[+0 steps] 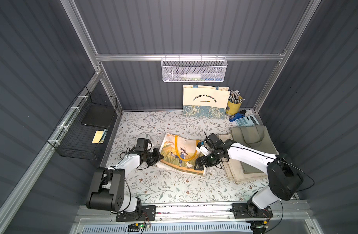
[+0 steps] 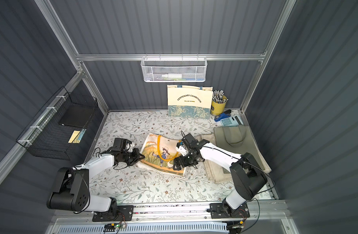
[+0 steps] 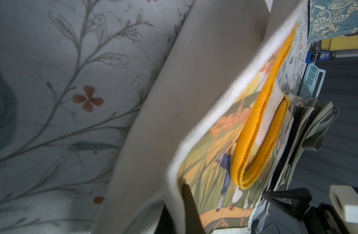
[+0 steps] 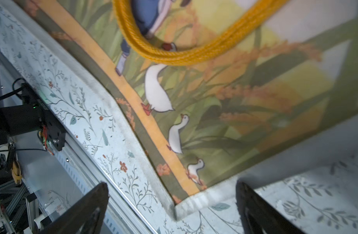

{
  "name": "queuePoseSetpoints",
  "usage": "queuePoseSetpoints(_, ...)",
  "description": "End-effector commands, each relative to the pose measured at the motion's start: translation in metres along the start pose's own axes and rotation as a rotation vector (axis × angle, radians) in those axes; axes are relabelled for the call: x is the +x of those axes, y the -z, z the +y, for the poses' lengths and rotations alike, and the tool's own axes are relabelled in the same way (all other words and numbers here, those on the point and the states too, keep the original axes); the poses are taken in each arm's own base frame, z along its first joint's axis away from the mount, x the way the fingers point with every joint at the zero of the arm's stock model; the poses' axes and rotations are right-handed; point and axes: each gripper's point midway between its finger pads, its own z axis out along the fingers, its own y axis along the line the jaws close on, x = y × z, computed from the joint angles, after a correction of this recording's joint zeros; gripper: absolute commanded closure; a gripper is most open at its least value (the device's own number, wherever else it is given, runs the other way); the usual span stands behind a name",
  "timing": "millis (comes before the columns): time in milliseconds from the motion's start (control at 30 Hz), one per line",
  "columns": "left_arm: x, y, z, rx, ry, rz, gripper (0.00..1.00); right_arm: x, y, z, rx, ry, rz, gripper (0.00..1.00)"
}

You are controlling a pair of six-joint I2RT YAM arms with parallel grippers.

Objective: Put away the canvas bag
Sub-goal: Place the canvas bag at the center of the board.

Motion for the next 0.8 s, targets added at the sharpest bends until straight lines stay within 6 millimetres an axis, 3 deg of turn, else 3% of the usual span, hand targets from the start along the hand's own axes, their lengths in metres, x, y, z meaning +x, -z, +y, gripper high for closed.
queuePoseSetpoints(0,0.004,0.008,0.008,-0.066,-0.040,0.016,0.99,0.006,-0.018,-0.021,0.049,-0.076,0.066,0.01)
queuePoseSetpoints(133,-0.001,0.019,-0.003,-0.090,-0.161,0.049,0.69,0.004,-0.025,-0.025,0.057,-0.085,0.112,0.01)
queuePoseSetpoints(200,-0.008,0.031,-0.017,-0.075,-0.246,0.027,0.56,-0.009,-0.011,-0.022,0.074,-0.078,0.048,0.01)
queuePoseSetpoints(267,-0.017,0.046,-0.034,-0.051,-0.320,-0.025,0.33,-0.028,0.009,-0.019,0.059,-0.104,-0.053,0.01)
queuePoseSetpoints(333,-0.026,0.061,-0.047,-0.045,-0.372,-0.083,0.24,-0.041,0.025,-0.021,0.038,-0.145,-0.128,0.01)
queuePoseSetpoints(400,-0.033,0.068,-0.054,-0.051,-0.402,-0.106,0.15,-0.044,0.027,-0.025,0.033,-0.172,-0.147,0.01)
queuePoseSetpoints(467,-0.036,0.069,-0.059,-0.054,-0.431,-0.083,0.14,-0.040,0.020,-0.030,0.033,-0.189,-0.113,0.01)
queuePoseSetpoints(633,-0.047,0.048,-0.048,-0.127,-0.440,0.021,0.15,-0.033,-0.001,-0.041,0.041,-0.246,-0.051,0.01)
queuePoseSetpoints(767,-0.038,0.021,-0.017,-0.214,-0.400,0.179,0.19,-0.031,-0.007,-0.053,0.044,-0.299,-0.047,0.01)
